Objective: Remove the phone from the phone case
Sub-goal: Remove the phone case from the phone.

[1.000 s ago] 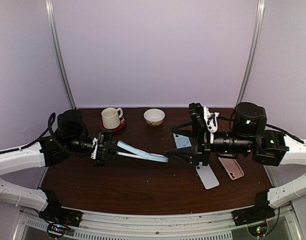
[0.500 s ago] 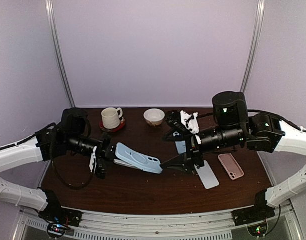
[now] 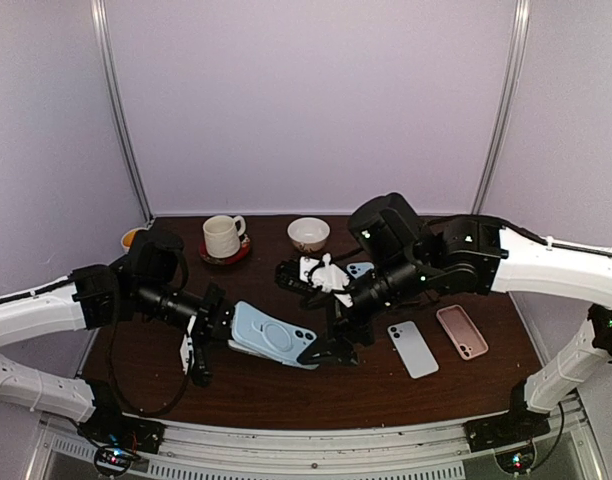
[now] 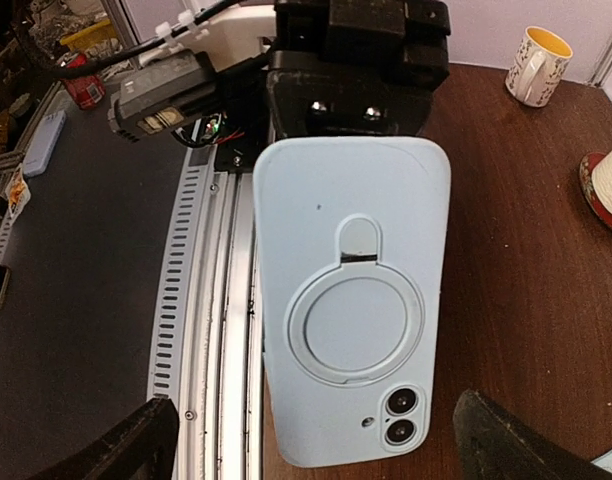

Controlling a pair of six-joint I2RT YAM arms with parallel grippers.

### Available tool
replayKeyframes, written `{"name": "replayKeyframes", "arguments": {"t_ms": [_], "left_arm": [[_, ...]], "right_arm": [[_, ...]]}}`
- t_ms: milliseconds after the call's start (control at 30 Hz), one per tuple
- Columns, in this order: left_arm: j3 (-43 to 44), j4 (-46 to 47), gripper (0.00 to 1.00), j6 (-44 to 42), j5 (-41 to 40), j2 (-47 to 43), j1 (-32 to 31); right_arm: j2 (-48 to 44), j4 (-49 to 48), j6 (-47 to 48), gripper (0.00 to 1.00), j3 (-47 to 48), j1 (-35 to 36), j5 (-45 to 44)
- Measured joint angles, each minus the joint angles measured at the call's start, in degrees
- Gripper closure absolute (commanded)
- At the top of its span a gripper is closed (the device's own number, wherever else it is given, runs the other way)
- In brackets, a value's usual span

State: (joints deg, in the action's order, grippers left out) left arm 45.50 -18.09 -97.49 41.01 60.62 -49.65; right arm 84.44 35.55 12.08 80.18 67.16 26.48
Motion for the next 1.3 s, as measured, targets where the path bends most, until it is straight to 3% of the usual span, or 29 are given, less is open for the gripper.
{"name": "replayKeyframes", "arguments": {"t_ms": [1300], "left_arm": [[-3.7, 0.0, 1.0, -3.9, -5.3, -3.0, -3.2]], "right_arm": [[15.8, 0.0, -0.8, 0.0, 9.0, 1.9, -1.0]]}}
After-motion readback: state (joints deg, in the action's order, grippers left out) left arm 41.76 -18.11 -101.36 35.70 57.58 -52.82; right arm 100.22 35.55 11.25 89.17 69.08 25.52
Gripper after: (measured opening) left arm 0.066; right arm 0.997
